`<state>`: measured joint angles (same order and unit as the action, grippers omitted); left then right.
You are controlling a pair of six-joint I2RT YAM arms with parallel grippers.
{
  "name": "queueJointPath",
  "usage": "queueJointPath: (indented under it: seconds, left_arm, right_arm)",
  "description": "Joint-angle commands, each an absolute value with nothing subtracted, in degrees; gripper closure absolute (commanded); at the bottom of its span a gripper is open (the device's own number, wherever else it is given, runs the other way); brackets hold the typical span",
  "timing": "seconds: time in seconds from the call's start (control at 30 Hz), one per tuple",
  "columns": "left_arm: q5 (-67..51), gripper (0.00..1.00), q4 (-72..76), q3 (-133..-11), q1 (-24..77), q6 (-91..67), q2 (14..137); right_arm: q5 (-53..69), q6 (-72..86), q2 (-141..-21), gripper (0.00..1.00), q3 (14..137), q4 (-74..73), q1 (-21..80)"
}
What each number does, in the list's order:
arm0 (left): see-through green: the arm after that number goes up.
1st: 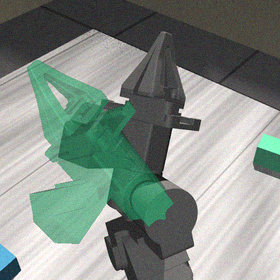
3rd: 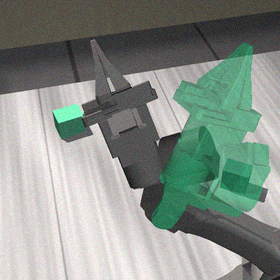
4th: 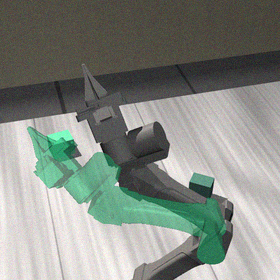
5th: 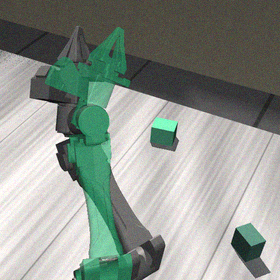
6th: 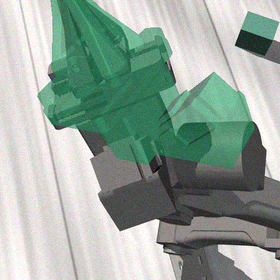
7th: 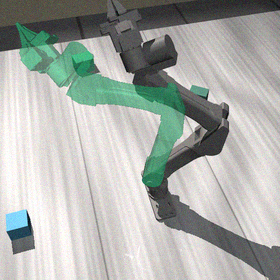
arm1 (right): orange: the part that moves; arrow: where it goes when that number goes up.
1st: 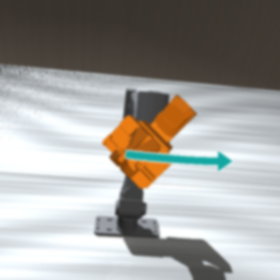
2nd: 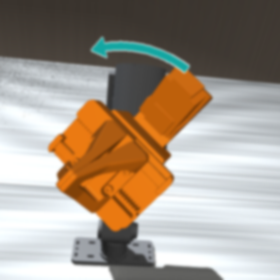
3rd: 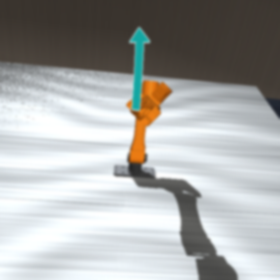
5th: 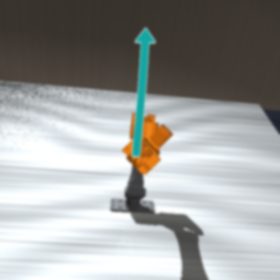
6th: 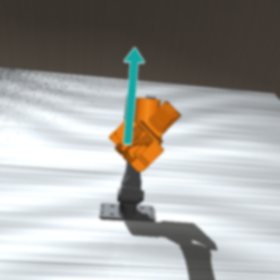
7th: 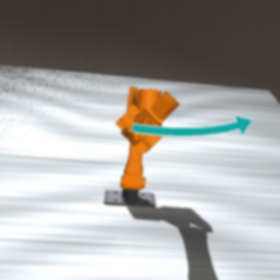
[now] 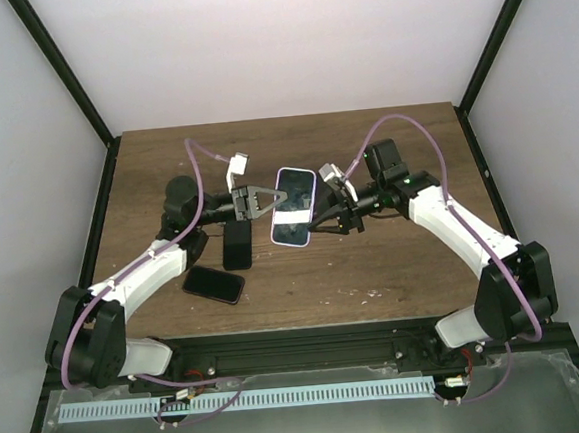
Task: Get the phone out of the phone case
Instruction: Remove the phone case from the phone.
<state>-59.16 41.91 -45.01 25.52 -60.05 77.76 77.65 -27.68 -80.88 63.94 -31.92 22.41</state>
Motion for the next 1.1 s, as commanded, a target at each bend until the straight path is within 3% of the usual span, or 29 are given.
queueJointPath:
  seconds: [0.0, 0.6, 1.07]
  left_arm:
    - [-59.2, 1.0, 46.1, -45.4, 25.4, -60.8, 76.4]
    - [-65.7, 1.0, 53.4, -48.2, 26.7, -70.7, 77.4]
    - [-69.0, 1.0, 53.4, -50.5, 28.3, -72.6, 77.7]
  right_arm:
    - [74.2, -25.0, -81.9, 0.66, 64.3, -29.0, 23.2]
    - [63.0, -39.4, -81.4, 0.71, 68.9, -31.8, 23.3]
    - [58.7, -46.8, -81.7, 0.69, 70.5, -34.8, 23.3]
